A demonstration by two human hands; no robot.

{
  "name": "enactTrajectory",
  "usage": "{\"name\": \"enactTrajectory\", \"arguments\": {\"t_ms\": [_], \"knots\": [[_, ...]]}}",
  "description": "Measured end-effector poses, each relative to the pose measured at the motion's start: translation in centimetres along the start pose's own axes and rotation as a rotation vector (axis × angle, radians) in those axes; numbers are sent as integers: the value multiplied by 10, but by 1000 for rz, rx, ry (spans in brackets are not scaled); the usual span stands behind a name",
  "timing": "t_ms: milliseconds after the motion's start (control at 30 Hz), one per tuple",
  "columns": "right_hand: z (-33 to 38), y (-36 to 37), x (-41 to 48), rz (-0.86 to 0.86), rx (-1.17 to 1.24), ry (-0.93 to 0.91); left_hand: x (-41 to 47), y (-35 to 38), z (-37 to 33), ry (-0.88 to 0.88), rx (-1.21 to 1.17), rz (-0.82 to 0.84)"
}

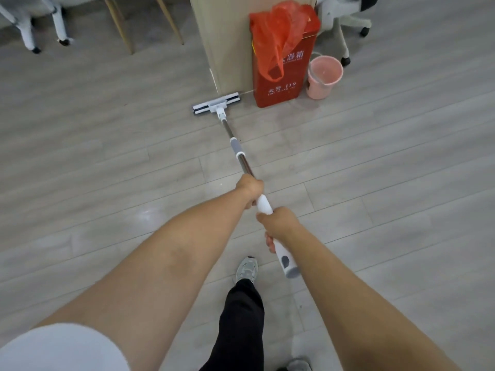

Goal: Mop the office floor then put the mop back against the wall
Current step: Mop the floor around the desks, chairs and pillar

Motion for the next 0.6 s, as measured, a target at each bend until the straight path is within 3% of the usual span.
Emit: {"name": "enactTrajectory", "arguments": {"t_ms": [267, 600], "knots": [[-47, 16, -19, -19, -82, 3, -26, 23, 37, -32, 75, 22], [-196, 2, -132, 1, -26, 68, -141, 145, 124, -34, 148, 101]]}}
Point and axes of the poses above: each hand's wrist, its own x-axis towards the middle knuckle, its own y-axis out of the palm, z = x × y, the point moved 1 cm from there along x, towards the middle knuckle, and after that the axes turned 12 degrees about z, right-handed, at the moved point
